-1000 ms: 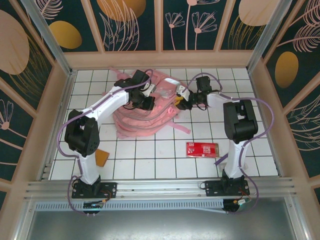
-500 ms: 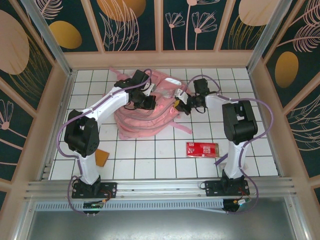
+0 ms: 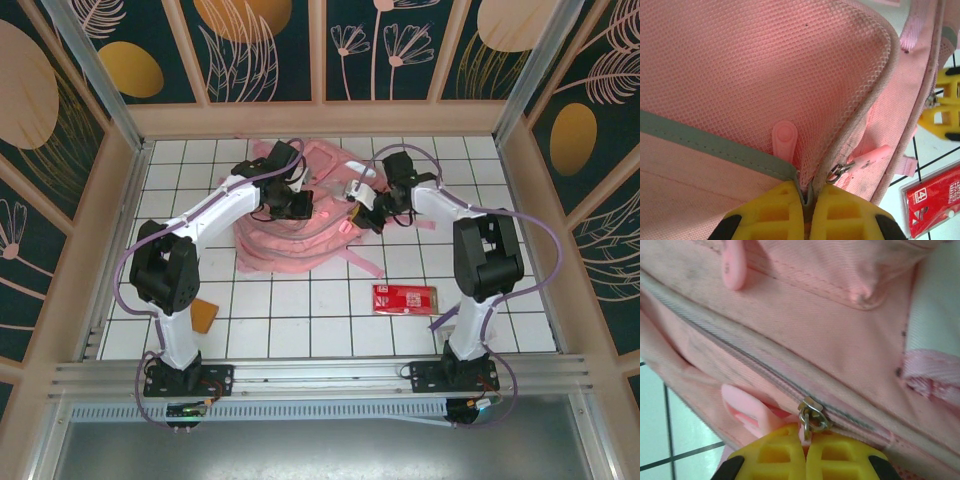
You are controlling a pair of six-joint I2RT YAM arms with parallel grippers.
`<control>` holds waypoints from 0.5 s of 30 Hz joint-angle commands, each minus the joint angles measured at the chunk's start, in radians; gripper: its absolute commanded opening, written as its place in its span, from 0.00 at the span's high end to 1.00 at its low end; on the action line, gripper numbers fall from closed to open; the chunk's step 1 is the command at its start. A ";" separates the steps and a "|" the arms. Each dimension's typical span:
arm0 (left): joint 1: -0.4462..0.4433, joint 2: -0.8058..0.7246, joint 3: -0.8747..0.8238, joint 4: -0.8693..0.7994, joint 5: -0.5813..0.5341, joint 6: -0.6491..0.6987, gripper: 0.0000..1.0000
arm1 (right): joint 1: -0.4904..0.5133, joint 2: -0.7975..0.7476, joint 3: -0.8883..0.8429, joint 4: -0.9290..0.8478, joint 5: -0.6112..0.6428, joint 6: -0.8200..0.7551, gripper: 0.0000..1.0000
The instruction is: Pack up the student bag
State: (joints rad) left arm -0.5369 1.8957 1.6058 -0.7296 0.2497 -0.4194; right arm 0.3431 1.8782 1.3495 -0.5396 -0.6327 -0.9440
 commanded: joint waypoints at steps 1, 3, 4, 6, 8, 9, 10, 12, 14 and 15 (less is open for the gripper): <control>0.006 0.014 0.034 0.139 -0.017 -0.074 1.00 | 0.059 -0.023 0.058 -0.247 -0.018 -0.019 1.00; 0.006 0.012 0.029 0.146 -0.023 -0.068 1.00 | 0.070 -0.008 0.075 -0.297 0.028 0.001 1.00; 0.007 0.012 0.028 0.142 -0.036 -0.065 1.00 | 0.071 -0.001 0.084 -0.324 0.044 0.009 1.00; 0.006 0.012 0.027 0.137 -0.048 -0.062 1.00 | 0.068 0.006 0.090 -0.359 0.050 0.022 1.00; 0.006 0.009 0.019 0.136 -0.037 -0.065 1.00 | 0.069 0.012 0.102 -0.398 0.038 0.035 1.00; 0.008 0.005 0.011 0.140 -0.032 -0.067 1.00 | 0.069 0.017 0.113 -0.423 0.027 0.043 1.00; 0.006 0.003 0.002 0.147 -0.030 -0.066 1.00 | 0.067 0.021 0.128 -0.452 0.016 0.047 1.00; 0.006 -0.003 -0.012 0.159 -0.033 -0.055 1.00 | 0.066 0.029 0.144 -0.491 0.042 0.063 1.00; 0.008 -0.004 -0.011 0.154 -0.039 -0.043 1.00 | 0.068 0.042 0.155 -0.513 0.135 0.078 1.00; 0.007 -0.004 -0.008 0.153 -0.037 -0.040 1.00 | 0.067 0.053 0.167 -0.530 0.158 0.080 1.00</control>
State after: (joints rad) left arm -0.5434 1.8961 1.5929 -0.7116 0.2550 -0.4313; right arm 0.3847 1.9057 1.4906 -0.8616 -0.5072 -0.8837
